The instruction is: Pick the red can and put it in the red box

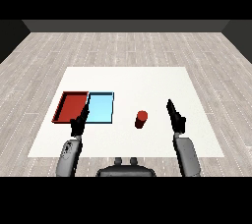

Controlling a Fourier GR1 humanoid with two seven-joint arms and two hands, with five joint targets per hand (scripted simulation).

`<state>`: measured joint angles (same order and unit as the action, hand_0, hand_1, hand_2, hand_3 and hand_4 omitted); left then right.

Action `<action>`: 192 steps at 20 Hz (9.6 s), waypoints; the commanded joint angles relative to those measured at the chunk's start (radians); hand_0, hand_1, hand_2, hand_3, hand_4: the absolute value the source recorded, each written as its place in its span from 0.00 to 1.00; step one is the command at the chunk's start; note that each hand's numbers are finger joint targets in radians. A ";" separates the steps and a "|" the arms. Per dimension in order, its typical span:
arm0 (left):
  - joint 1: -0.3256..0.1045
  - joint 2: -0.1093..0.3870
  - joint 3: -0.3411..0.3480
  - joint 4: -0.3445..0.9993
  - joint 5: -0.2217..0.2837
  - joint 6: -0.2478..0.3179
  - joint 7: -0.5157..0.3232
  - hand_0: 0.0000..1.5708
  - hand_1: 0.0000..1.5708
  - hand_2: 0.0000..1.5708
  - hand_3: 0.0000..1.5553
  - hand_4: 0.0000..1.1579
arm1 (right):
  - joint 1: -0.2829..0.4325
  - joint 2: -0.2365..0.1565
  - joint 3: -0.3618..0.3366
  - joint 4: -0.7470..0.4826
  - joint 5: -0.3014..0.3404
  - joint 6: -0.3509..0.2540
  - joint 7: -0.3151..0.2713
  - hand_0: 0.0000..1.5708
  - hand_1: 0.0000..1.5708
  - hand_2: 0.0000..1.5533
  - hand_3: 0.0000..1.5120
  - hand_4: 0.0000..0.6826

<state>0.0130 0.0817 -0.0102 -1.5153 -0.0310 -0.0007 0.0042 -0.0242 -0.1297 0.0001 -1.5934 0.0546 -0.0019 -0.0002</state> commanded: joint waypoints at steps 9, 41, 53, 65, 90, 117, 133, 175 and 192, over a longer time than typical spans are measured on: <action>-0.082 -0.037 0.056 -0.131 0.074 -0.022 -0.280 0.00 0.00 0.00 0.00 0.00 | 0.098 0.001 -0.117 -0.107 -0.178 0.132 -0.245 0.00 0.00 0.00 0.00 0.00; -0.071 -0.073 0.058 -0.053 0.109 -0.035 -0.437 0.00 0.00 0.00 0.00 0.00 | -0.007 0.098 -0.059 0.152 -0.141 0.176 -0.308 0.00 0.00 0.00 0.00 0.00; -0.016 -0.073 0.040 -0.075 0.107 -0.047 -0.433 0.00 0.00 0.00 0.00 0.00 | -0.058 0.123 -0.022 0.275 -0.177 0.177 -0.329 0.00 0.00 0.00 0.00 0.00; 0.025 -0.046 0.067 -0.098 0.135 -0.075 -0.436 0.00 0.00 0.00 0.00 0.00 | -0.151 0.130 0.063 0.489 -0.226 0.102 -0.421 0.00 0.00 0.00 0.00 0.00; -0.037 -0.042 0.068 -0.094 0.117 -0.054 -0.417 0.00 0.00 0.00 0.00 0.00 | -0.334 0.130 0.224 0.683 -0.419 0.015 -0.429 0.00 0.00 0.00 0.00 0.00; -0.024 -0.053 0.046 -0.056 0.113 -0.059 -0.463 0.00 0.00 0.00 0.00 0.00 | -0.371 0.099 0.323 0.618 -0.319 -0.330 -0.380 0.92 0.92 0.92 0.91 0.88; -0.048 -0.081 -0.085 -0.120 0.062 -0.018 -0.302 0.00 0.00 0.00 0.00 0.00 | -0.223 0.020 0.311 0.166 -0.217 -0.284 -0.303 0.93 0.93 0.92 0.92 0.96; -0.321 -0.082 -0.392 0.325 0.322 0.181 -0.362 0.00 0.00 0.00 0.00 0.00 | -0.401 0.130 0.561 0.269 -0.365 -0.552 -0.330 0.93 0.93 0.92 0.91 0.92; -0.329 -0.081 -0.443 0.292 0.267 0.406 -0.311 0.00 0.00 0.00 0.00 0.52 | -0.463 0.130 0.634 0.310 -0.398 -0.579 -0.331 0.93 0.93 0.93 0.90 0.92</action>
<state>-0.3176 0.0053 -0.4783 -1.2181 0.2743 0.3057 -0.3520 -0.4939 -0.0011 0.6154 -1.2905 -0.3308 -0.5834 -0.3198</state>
